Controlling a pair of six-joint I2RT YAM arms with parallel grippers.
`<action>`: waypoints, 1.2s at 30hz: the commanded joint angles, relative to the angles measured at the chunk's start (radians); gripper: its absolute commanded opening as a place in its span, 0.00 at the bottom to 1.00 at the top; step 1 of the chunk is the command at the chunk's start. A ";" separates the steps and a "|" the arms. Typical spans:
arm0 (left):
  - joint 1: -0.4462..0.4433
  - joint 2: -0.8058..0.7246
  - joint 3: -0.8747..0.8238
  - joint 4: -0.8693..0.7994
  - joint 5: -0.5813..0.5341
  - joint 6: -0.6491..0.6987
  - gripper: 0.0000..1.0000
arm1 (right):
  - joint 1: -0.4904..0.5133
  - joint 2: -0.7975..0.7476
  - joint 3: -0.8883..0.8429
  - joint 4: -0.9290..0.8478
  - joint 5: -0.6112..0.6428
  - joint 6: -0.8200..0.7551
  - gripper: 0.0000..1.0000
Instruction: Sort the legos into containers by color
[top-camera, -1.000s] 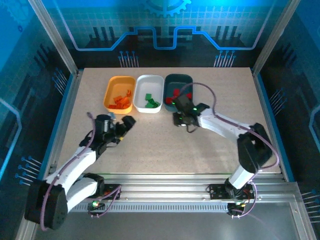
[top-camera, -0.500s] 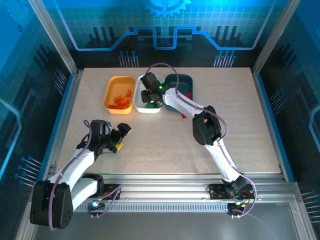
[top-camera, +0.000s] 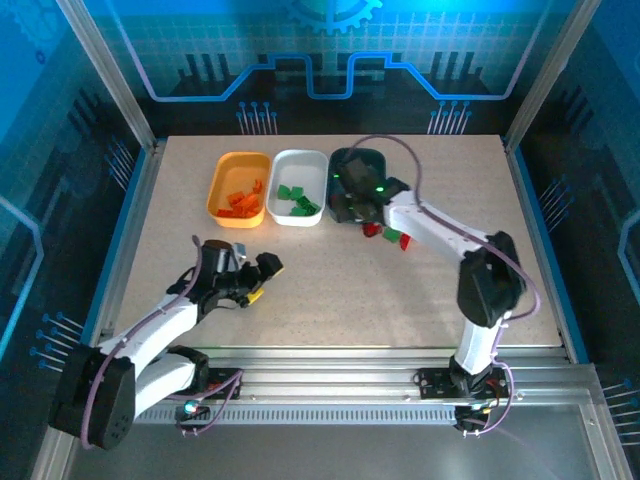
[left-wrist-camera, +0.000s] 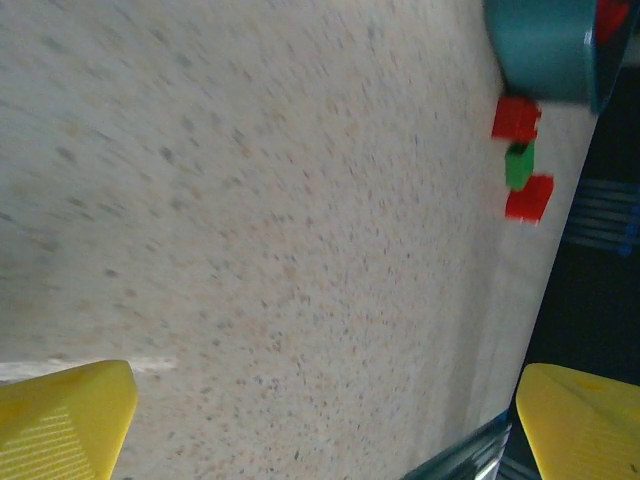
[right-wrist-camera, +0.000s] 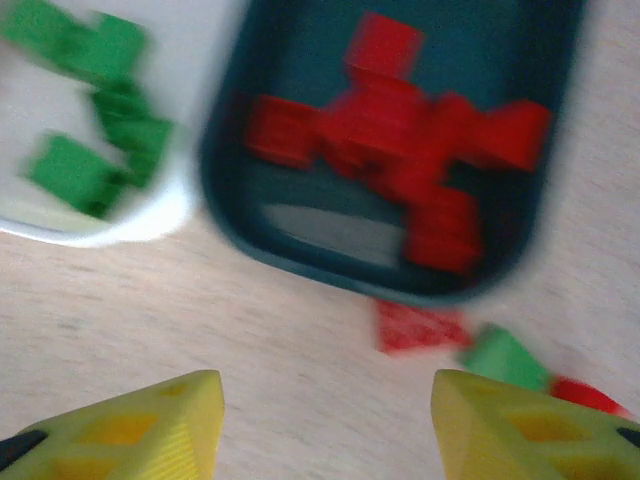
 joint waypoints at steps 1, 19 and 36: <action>-0.091 0.067 0.046 0.073 -0.059 0.022 0.99 | -0.056 -0.018 -0.091 -0.151 0.121 -0.030 0.60; -0.152 0.255 0.150 0.143 -0.052 -0.032 0.99 | -0.167 0.197 -0.041 -0.101 -0.028 -0.308 0.58; -0.151 0.225 0.152 0.141 -0.068 -0.027 0.99 | -0.306 0.224 -0.058 0.009 -0.366 -0.418 0.59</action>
